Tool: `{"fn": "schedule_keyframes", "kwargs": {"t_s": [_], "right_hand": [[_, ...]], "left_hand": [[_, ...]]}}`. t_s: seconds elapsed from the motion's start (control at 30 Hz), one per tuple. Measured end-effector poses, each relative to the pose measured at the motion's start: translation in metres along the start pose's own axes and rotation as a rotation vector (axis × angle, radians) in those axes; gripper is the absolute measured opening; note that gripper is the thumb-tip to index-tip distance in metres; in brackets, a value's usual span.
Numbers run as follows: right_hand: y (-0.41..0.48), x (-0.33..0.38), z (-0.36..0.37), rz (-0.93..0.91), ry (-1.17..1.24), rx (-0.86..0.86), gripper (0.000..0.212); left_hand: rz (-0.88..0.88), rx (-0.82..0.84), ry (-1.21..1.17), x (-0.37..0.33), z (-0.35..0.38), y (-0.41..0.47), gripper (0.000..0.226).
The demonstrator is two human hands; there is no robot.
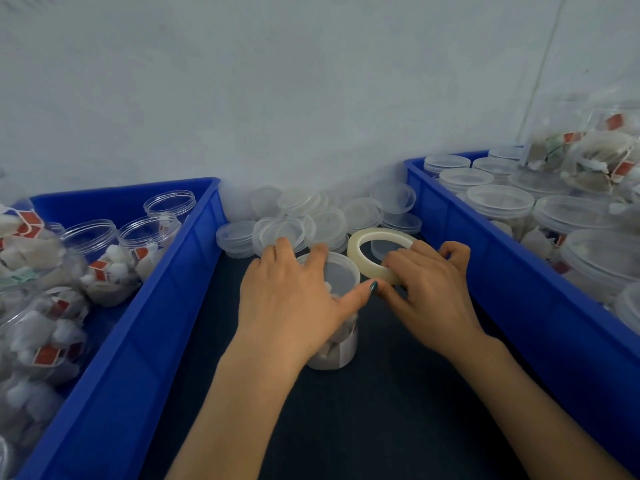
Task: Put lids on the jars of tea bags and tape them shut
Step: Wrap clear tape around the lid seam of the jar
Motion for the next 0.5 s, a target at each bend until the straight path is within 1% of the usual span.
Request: {"fn": "schedule_keyframes", "kwargs": {"t_s": [0.2, 0.3, 0.37, 0.5], "right_hand": [[0.0, 0.007, -0.003, -0.04, 0.026, -0.005, 0.042], [0.001, 0.009, -0.003, -0.091, 0.047, 0.02, 0.051], [0.002, 0.009, -0.003, -0.113, 0.06, 0.035, 0.057], [0.003, 0.004, -0.005, -0.129, 0.051, 0.02, 0.061]], "left_hand": [[0.12, 0.063, -0.187, 0.004, 0.003, 0.001, 0.103], [0.159, 0.119, -0.216, 0.009, 0.001, 0.003, 0.101], [0.176, 0.127, -0.209, 0.012, -0.003, 0.004, 0.098], [0.176, 0.149, -0.226, 0.018, -0.008, 0.007, 0.098]]}}
Point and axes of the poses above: each hand's wrist, its own y-axis towards the middle knuckle, its own z-axis out of the palm, x = y × z, the point moved 9 cm from there along y, towards the middle knuckle, and after that the axes turned 11 degrees about -y, right-handed, at the moved point
